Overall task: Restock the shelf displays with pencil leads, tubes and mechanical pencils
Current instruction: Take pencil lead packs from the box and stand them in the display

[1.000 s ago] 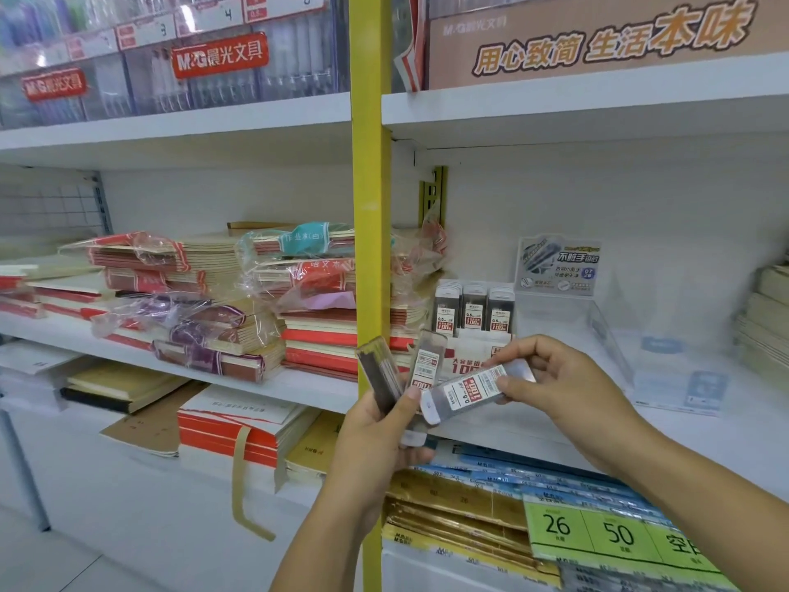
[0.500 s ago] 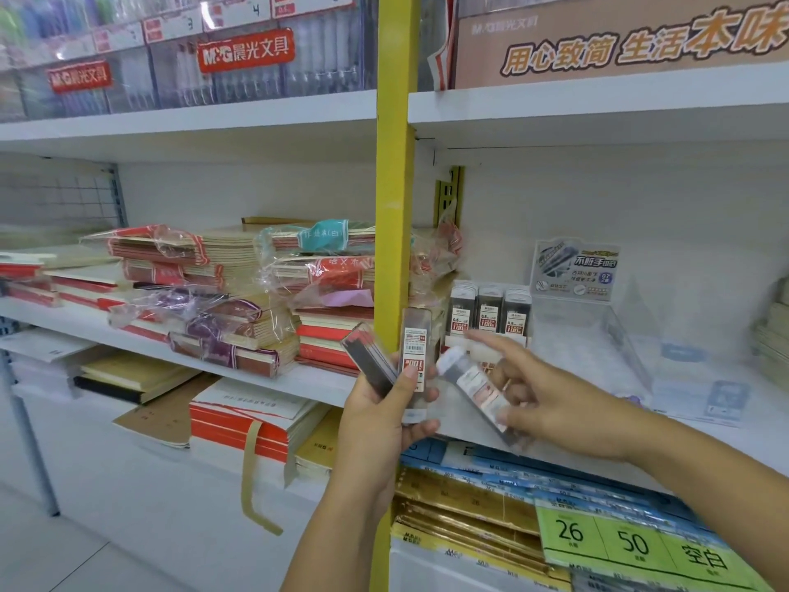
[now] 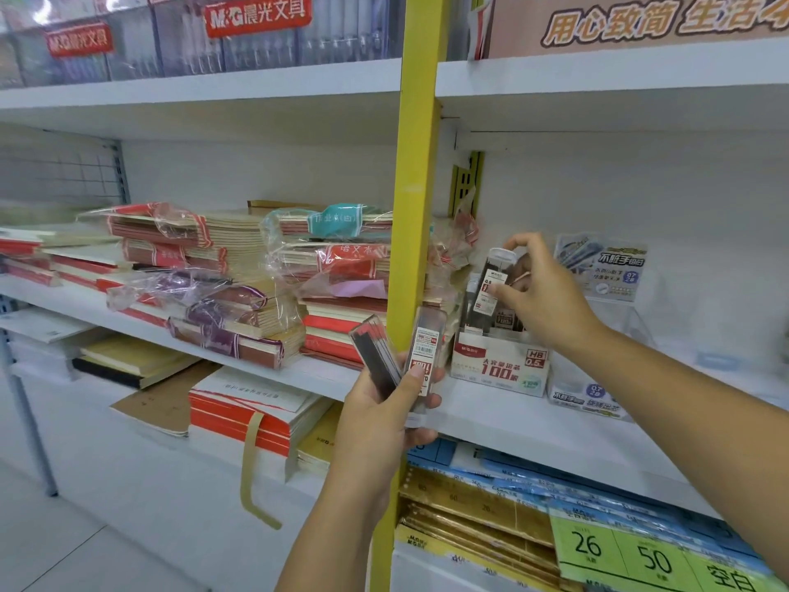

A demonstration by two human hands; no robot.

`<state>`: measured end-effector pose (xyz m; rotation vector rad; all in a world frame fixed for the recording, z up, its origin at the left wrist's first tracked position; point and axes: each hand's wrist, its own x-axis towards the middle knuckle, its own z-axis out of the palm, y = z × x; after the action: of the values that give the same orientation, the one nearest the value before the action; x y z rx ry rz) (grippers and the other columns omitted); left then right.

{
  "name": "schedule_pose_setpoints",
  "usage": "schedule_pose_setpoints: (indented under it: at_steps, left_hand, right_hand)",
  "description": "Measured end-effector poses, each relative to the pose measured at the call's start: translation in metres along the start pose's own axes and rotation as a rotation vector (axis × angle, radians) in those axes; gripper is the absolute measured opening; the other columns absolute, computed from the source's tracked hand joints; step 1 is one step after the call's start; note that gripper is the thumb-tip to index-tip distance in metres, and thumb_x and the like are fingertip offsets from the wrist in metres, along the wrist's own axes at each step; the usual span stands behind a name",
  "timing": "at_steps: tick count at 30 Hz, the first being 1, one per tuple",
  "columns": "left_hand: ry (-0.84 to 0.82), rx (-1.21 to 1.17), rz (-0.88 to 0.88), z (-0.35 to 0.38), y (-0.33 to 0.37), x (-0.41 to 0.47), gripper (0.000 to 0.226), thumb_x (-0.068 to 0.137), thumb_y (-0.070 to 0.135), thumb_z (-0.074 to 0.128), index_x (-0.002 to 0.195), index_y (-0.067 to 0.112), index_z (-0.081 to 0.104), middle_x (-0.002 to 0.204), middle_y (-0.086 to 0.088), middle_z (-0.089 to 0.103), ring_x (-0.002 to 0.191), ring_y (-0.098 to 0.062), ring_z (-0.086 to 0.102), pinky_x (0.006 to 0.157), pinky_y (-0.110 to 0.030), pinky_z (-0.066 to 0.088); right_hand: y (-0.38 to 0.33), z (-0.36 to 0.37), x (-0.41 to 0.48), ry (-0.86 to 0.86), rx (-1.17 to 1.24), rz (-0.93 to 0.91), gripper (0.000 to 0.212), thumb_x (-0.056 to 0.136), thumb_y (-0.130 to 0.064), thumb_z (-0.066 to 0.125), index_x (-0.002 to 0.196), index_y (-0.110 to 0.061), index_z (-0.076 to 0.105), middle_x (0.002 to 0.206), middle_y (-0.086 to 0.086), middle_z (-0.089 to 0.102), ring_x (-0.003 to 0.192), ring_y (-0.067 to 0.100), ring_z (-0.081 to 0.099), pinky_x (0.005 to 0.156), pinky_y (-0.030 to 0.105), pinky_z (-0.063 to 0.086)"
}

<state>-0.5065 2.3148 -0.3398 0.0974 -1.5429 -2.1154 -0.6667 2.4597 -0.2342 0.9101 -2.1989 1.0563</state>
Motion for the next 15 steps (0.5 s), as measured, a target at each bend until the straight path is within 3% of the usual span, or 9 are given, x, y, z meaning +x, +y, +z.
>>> schedule_pose_setpoints:
  at_steps: [5,9,12,15]
  left_hand:
    - [-0.009,0.012,0.003,-0.004,0.001,0.000,0.017,0.094,0.034,0.064,0.110,0.038,0.066,0.098,0.010,0.077,0.085,-0.010,0.074,0.057,-0.023,0.057]
    - [-0.005,0.010,-0.004,-0.005,0.001,0.000,0.018,0.093,0.034,0.065,0.111,0.038,0.065,0.098,0.010,0.077,0.084,-0.011,0.074,0.056,-0.023,0.057]
    - [-0.012,0.019,-0.007,-0.005,0.001,-0.001,0.017,0.094,0.035,0.065,0.110,0.038,0.066,0.098,0.010,0.077,0.084,-0.011,0.074,0.057,-0.023,0.057]
    - [-0.026,0.031,-0.012,-0.003,0.002,-0.001,0.018,0.093,0.036,0.065,0.111,0.038,0.066,0.099,0.010,0.077,0.084,-0.011,0.074,0.056,-0.022,0.056]
  right_hand:
    - [0.008,0.012,0.003,-0.115,-0.107,-0.020,0.039,0.085,-0.019,0.070,0.104,-0.039,0.043,0.074,-0.005,0.061,0.068,0.011,0.061,0.060,0.030,0.049]
    - [0.013,0.015,0.007,-0.138,-0.134,0.032,0.023,0.086,-0.020,0.070,0.103,-0.028,0.055,0.075,-0.009,0.061,0.069,0.007,0.059,0.058,0.025,0.043]
    - [0.014,0.015,0.009,-0.102,-0.219,0.024,0.021,0.088,-0.021,0.069,0.108,-0.020,0.067,0.085,-0.005,0.062,0.073,0.010,0.055,0.061,0.022,0.038]
    - [0.008,0.013,0.006,-0.104,-0.334,0.010,0.029,0.091,-0.022,0.064,0.120,-0.018,0.066,0.104,0.007,0.063,0.090,0.020,0.057,0.076,0.026,0.041]
